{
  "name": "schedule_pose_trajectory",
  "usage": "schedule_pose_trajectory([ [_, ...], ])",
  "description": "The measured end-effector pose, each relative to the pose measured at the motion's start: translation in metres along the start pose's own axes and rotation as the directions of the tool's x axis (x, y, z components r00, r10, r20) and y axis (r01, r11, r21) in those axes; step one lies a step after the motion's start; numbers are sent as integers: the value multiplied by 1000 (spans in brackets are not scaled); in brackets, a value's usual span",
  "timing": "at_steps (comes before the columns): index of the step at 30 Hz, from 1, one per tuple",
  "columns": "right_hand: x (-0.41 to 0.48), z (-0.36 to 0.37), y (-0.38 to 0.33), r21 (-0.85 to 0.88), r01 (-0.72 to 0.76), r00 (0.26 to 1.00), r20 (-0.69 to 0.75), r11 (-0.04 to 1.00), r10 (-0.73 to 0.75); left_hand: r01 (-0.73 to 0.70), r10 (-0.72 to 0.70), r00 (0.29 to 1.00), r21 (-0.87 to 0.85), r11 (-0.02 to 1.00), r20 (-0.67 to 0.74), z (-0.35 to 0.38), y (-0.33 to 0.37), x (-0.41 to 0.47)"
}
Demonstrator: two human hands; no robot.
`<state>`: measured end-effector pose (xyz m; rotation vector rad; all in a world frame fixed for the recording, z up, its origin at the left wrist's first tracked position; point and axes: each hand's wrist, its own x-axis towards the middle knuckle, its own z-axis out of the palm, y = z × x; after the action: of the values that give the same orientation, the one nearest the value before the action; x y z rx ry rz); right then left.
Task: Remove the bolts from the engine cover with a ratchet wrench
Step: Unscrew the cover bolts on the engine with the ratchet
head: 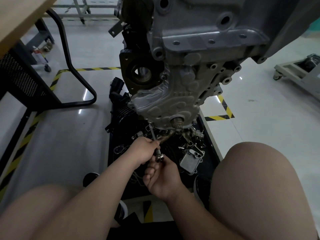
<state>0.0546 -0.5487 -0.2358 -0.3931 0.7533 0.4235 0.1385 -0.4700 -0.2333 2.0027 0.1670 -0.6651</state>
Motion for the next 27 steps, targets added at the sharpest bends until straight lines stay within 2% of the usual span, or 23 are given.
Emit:
schedule_pose_trajectory([
  [4,0,3,1,-54,-28,999,-27,998,26,-60,67,996,128,990,-51,-3,-2,-1],
  [8,3,3,3,-106,-15,999,-46,994,11,-69,83,996,254,965,-43,-5,-4,-1],
  [16,7,-4,7,-283,111,988,-76,953,-138,-72,107,990,332,940,-87,-8,-2,0],
  [20,4,-7,9,-421,244,957,-38,874,-286,-74,118,987,349,934,-107,-8,-3,-2],
  [23,3,-7,11,-522,361,906,2,773,-422,-72,121,987,372,926,-109,-10,-2,-3],
  [27,8,-9,11,-670,402,846,11,625,-533,-70,111,989,351,934,-99,-8,-4,-2],
])
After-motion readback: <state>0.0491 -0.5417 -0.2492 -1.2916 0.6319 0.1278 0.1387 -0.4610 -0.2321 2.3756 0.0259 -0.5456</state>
